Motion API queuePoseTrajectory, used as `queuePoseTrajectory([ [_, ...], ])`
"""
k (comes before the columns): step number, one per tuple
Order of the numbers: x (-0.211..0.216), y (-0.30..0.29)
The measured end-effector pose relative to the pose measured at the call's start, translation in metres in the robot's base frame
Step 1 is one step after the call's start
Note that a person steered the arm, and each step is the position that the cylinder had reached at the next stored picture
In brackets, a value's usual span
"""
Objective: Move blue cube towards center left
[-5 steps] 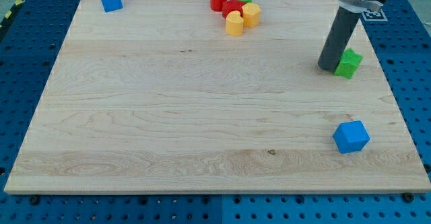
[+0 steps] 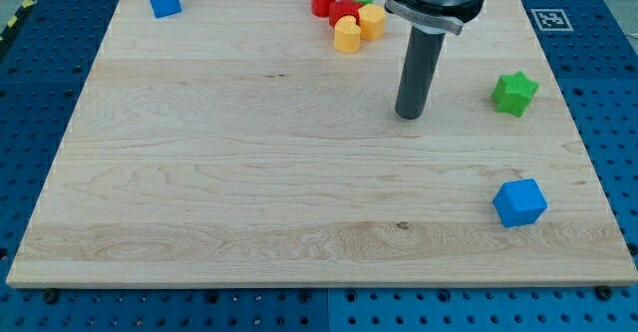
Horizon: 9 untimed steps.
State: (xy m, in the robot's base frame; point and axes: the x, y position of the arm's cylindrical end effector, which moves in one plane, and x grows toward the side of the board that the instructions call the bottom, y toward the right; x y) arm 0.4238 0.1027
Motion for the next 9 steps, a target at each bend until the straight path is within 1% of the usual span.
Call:
queuePoseTrajectory([
  [1,0.0,0.0],
  [2,0.015,0.0],
  [3,0.047,0.0],
  [5,0.142,0.0],
  [7,0.152,0.0],
  [8,0.164,0.021],
  [9,0.166,0.071],
])
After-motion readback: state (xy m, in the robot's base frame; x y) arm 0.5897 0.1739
